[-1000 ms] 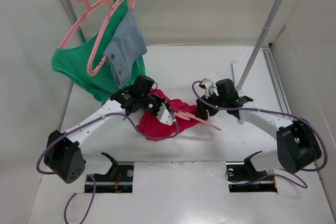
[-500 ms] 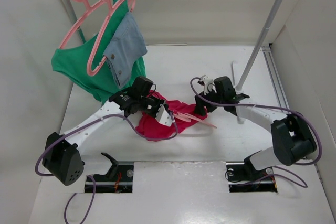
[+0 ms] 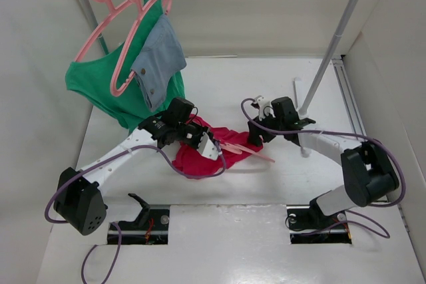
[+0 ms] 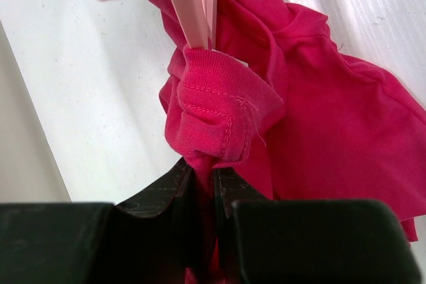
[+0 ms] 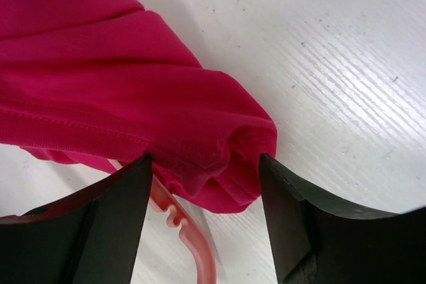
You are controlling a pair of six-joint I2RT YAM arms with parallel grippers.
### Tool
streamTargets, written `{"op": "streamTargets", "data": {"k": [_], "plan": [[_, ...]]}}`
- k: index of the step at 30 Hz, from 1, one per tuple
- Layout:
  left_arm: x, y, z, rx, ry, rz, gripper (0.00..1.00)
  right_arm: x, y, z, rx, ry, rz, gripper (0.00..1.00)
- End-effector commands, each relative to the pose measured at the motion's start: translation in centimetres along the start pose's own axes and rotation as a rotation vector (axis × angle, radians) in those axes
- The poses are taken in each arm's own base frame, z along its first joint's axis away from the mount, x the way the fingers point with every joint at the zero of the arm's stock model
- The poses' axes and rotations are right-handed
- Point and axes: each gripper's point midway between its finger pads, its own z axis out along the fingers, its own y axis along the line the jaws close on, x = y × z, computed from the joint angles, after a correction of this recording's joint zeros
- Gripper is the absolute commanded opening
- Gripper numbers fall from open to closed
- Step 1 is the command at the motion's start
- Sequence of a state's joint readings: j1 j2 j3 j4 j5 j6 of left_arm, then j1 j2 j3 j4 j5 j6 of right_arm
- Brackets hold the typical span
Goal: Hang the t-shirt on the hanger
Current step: Place tshirt on hanger
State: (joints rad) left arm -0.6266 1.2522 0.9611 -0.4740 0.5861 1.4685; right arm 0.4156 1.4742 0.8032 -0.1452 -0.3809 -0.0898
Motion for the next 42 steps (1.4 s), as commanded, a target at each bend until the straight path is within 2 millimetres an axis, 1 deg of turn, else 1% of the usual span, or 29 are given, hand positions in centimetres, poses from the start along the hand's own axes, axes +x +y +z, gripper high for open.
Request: {"op": "streamTargets", "data": {"k": [1,2,3,5,6,9,12,13,15,16,17,18,20,21,22,23,28,31,32,33,35,36,37,38,39,40,41,42], "plan": [[-1.0,1.2,-0.5,-0.037,-0.029,0.015,0.0,-1.1,0.1,0.8,-0.004,-0.037,-0.05,0.7],[-1.0,1.2,-0.5,-0.037,-0.029,0.015,0.0,-1.1,0.0,1.0,-0.004,-0.037,-0.05,0.68],[-1.0,1.1,-0.5,-0.037,-0.029,0.006,0.0,-1.6,0.0,1.5,-0.013,-0.044,-0.052,0.67],[-1.0,1.3,-0.5,-0.045,-0.031,-0.001,0.0,-1.7,0.3,2.1,-0.047,-0.035,-0.048,0.65],[-1.0,1.3,-0.5,-0.045,-0.031,-0.013,0.0,-1.4,0.5,2.7,-0.055,-0.018,-0.048,0.65],[-1.0,1.9,-0.7,-0.063,-0.023,-0.004,0.0,-1.4,1.0,2.8,-0.072,-0.017,-0.055,0.66],[-0.7,2.0,-0.8,-0.068,-0.018,-0.01,0.0,-0.4,0.8,2.2,-0.049,-0.01,-0.071,0.72],[-0.6,2.0,-0.8,-0.069,-0.009,-0.01,0.0,0.3,1.2,1.9,-0.056,-0.004,-0.09,0.73],[-0.6,2.0,-0.8,-0.069,-0.009,-0.01,0.0,1.0,1.1,1.6,-0.046,0.002,-0.097,0.73],[-0.6,2.0,-0.8,-0.069,-0.009,-0.01,0.0,1.5,1.6,1.4,-0.053,0.007,-0.102,0.73],[-0.6,2.0,-0.8,-0.069,-0.009,-0.01,0.0,1.5,1.4,1.4,-0.042,0.008,-0.103,0.73],[-0.6,2.0,-0.8,-0.069,-0.009,-0.01,0.0,1.7,1.8,1.4,-0.048,0.009,-0.109,0.73],[-0.6,2.0,-0.8,-0.069,-0.009,-0.01,0.0,1.8,1.6,1.4,-0.026,0.014,-0.095,0.71],[-0.6,2.0,-0.8,-0.069,-0.009,-0.01,0.0,1.4,1.6,1.5,-0.025,-0.002,-0.101,0.7],[-0.6,2.0,-0.8,-0.069,-0.009,-0.01,0.0,1.4,1.7,1.5,-0.025,-0.002,-0.086,0.67],[-0.7,2.0,-0.8,-0.068,-0.018,-0.01,0.0,0.4,1.7,1.5,-0.023,-0.028,-0.095,0.66],[-0.7,1.9,-0.8,-0.067,-0.018,-0.019,0.0,-1.9,1.3,2.9,-0.023,-0.046,-0.082,0.62],[-0.7,1.9,-0.8,-0.067,-0.019,-0.028,0.0,-2.8,1.4,3.1,-0.035,-0.057,-0.086,0.51],[-0.6,2.1,-1.2,-0.08,-0.015,-0.029,0.0,-2.8,1.4,3.1,-0.035,-0.057,-0.086,0.4],[-0.5,1.7,-1.0,-0.072,-0.014,-0.034,0.0,-2.8,1.4,3.1,-0.035,-0.057,-0.086,0.34],[-0.5,1.7,-1.0,-0.072,-0.014,-0.046,0.0,-2.9,0.5,2.9,-0.018,-0.062,-0.06,0.22],[-0.5,1.9,-1.0,-0.082,-0.017,-0.058,0.0,-2.3,0.4,3.0,-0.01,-0.05,-0.045,0.04],[-0.2,2.2,-1.2,-0.095,-0.013,-0.069,0.0,-2.3,-0.4,2.8,0.011,-0.053,-0.033,0.0],[-0.1,2.2,-1.3,-0.098,-0.018,-0.088,0.0,-1.0,-1.1,2.7,0.025,-0.032,0.006,0.0],[-0.5,2.7,-1.4,-0.114,-0.034,-0.109,0.0,-0.6,-2.1,2.5,0.044,-0.028,0.043,0.0],[-0.4,3.6,-1.9,-0.145,-0.033,-0.123,0.0,-0.4,-1.9,2.2,0.044,-0.03,0.052,0.0],[0.0,3.7,-1.8,-0.149,-0.03,-0.151,0.0,0.5,-3.0,1.5,0.07,-0.03,0.093,0.0],[0.7,4.4,-2.2,-0.174,-0.021,-0.18,0.0,1.0,-3.6,0.9,0.087,-0.034,0.137,0.0]]}}
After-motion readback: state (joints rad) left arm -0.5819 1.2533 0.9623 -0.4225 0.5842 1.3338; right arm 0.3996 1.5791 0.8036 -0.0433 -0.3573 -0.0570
